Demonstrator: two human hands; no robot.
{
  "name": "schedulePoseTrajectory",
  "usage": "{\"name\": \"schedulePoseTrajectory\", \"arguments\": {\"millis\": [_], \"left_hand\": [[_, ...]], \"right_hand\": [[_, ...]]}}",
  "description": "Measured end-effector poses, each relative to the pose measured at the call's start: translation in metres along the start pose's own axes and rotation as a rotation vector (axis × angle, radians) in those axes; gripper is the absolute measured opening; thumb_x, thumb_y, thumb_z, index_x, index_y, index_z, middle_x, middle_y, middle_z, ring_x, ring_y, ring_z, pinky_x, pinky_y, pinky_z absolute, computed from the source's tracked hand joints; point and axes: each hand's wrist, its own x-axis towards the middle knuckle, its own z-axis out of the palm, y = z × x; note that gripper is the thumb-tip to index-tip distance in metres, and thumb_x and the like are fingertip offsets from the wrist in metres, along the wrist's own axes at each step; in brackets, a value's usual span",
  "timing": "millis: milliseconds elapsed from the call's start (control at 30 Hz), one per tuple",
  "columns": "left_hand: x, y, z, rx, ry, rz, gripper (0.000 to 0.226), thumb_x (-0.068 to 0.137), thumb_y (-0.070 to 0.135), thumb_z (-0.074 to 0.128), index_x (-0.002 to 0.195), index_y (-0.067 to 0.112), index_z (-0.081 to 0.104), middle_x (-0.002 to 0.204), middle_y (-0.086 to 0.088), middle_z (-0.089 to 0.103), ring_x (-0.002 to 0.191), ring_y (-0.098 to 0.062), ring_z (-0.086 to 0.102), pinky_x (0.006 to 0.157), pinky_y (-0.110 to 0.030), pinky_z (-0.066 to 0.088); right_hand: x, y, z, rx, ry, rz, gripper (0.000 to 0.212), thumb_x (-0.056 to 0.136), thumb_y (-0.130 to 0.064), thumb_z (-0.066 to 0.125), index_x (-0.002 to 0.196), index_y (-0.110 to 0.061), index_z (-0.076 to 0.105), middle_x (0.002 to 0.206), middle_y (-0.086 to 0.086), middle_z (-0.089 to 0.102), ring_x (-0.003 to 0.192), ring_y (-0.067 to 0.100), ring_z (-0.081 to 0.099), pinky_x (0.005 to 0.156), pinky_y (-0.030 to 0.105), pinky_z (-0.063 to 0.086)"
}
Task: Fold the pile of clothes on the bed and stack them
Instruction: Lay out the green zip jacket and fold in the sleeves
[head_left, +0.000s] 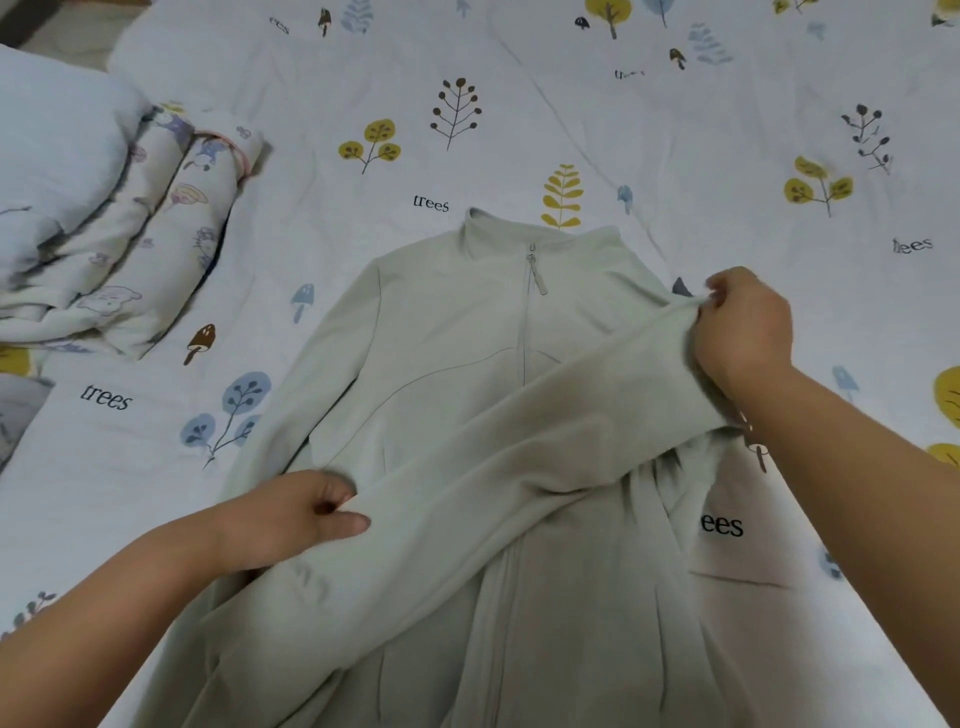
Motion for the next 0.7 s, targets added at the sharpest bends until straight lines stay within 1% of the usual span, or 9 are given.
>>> {"name": "schedulePoseTrajectory", "arguments": {"millis": [100, 167, 200, 267, 333, 367, 467, 567, 700], "left_hand": [[-0.008, -0.004, 0.001, -0.077, -0.033, -0.031, 0.033, 0.072, 0.030, 0.074, 0.072, 0.007, 0.051, 0.061, 0.006, 0.042, 0.057, -0.006, 0.041, 0.060, -0.020, 0.036], [-0.012, -0.003, 0.003, -0.018, 0.012, -0.039, 0.025, 0.074, 0.016, 0.072, 0.072, 0.009, 0.048, 0.061, 0.006, 0.041, 0.054, -0.004, 0.039, 0.056, -0.016, 0.035], [-0.012, -0.002, 0.006, 0.032, 0.047, -0.037, 0.023, 0.075, 0.013, 0.070, 0.074, 0.010, 0.047, 0.060, 0.007, 0.040, 0.052, -0.003, 0.038, 0.055, -0.015, 0.035], [-0.014, 0.001, 0.010, 0.148, 0.107, -0.028, 0.018, 0.077, 0.016, 0.067, 0.082, 0.011, 0.050, 0.061, 0.007, 0.041, 0.054, -0.005, 0.040, 0.057, -0.016, 0.036], [-0.016, 0.005, 0.015, 0.237, 0.157, -0.028, 0.019, 0.080, 0.021, 0.065, 0.093, 0.015, 0.052, 0.064, 0.006, 0.045, 0.060, -0.004, 0.045, 0.065, -0.019, 0.039], [-0.018, 0.005, 0.017, 0.257, 0.185, -0.028, 0.019, 0.081, 0.023, 0.064, 0.095, 0.017, 0.052, 0.067, 0.007, 0.047, 0.063, -0.003, 0.047, 0.068, -0.020, 0.040], [-0.027, 0.003, 0.022, 0.234, 0.314, -0.012, 0.018, 0.082, 0.026, 0.063, 0.091, 0.020, 0.049, 0.071, 0.007, 0.051, 0.070, -0.011, 0.052, 0.069, -0.026, 0.041], [-0.039, 0.002, 0.031, 0.087, 0.463, -0.017, 0.026, 0.083, 0.025, 0.066, 0.105, 0.020, 0.052, 0.096, 0.007, 0.060, 0.091, -0.014, 0.058, 0.080, -0.027, 0.045], [-0.063, -0.002, 0.046, 0.118, 0.620, -0.003, 0.029, 0.082, 0.024, 0.067, 0.108, 0.017, 0.057, 0.110, 0.007, 0.054, 0.097, -0.014, 0.055, 0.079, -0.026, 0.042]], "right_hand": [[-0.018, -0.010, 0.006, -0.070, -0.042, 0.067, 0.052, 0.093, -0.013, 0.044, 0.141, -0.007, 0.029, 0.143, 0.020, 0.033, 0.133, 0.035, 0.029, 0.104, 0.042, 0.028], [-0.045, -0.017, 0.016, -0.190, 0.060, -0.126, 0.059, 0.093, -0.023, 0.043, 0.147, -0.011, 0.021, 0.152, 0.019, 0.019, 0.142, 0.031, 0.014, 0.111, 0.045, 0.017], [-0.059, -0.016, 0.024, -0.277, 0.000, -0.246, 0.060, 0.093, -0.032, 0.037, 0.148, -0.013, 0.019, 0.154, 0.017, 0.015, 0.143, 0.030, 0.010, 0.112, 0.047, 0.015], [-0.077, -0.005, 0.044, -0.478, -0.360, -0.394, 0.064, 0.096, -0.047, 0.027, 0.150, -0.018, 0.009, 0.157, 0.010, 0.004, 0.145, 0.025, 0.000, 0.113, 0.050, 0.008], [-0.080, 0.009, 0.051, -0.502, -0.636, -0.381, 0.067, 0.096, -0.050, 0.030, 0.150, -0.021, 0.003, 0.159, 0.005, -0.003, 0.145, 0.021, -0.005, 0.115, 0.048, 0.002], [-0.079, 0.011, 0.047, -0.397, -0.624, -0.380, 0.066, 0.096, -0.047, 0.034, 0.150, -0.020, 0.008, 0.159, 0.006, 0.002, 0.145, 0.021, -0.001, 0.116, 0.046, 0.004], [-0.092, 0.002, 0.017, -0.015, -0.326, -0.362, 0.053, 0.097, -0.026, 0.045, 0.146, -0.014, 0.028, 0.153, 0.009, 0.025, 0.143, 0.022, 0.017, 0.115, 0.031, 0.012], [-0.126, 0.009, -0.013, 0.027, -0.191, -0.321, 0.041, 0.092, -0.010, 0.051, 0.133, -0.011, 0.047, 0.137, 0.008, 0.046, 0.129, 0.025, 0.037, 0.098, 0.020, 0.023], [-0.183, 0.041, -0.030, -0.005, -0.238, -0.188, 0.038, 0.087, -0.004, 0.054, 0.125, -0.009, 0.054, 0.125, 0.010, 0.051, 0.117, 0.026, 0.045, 0.093, 0.028, 0.032]]}}
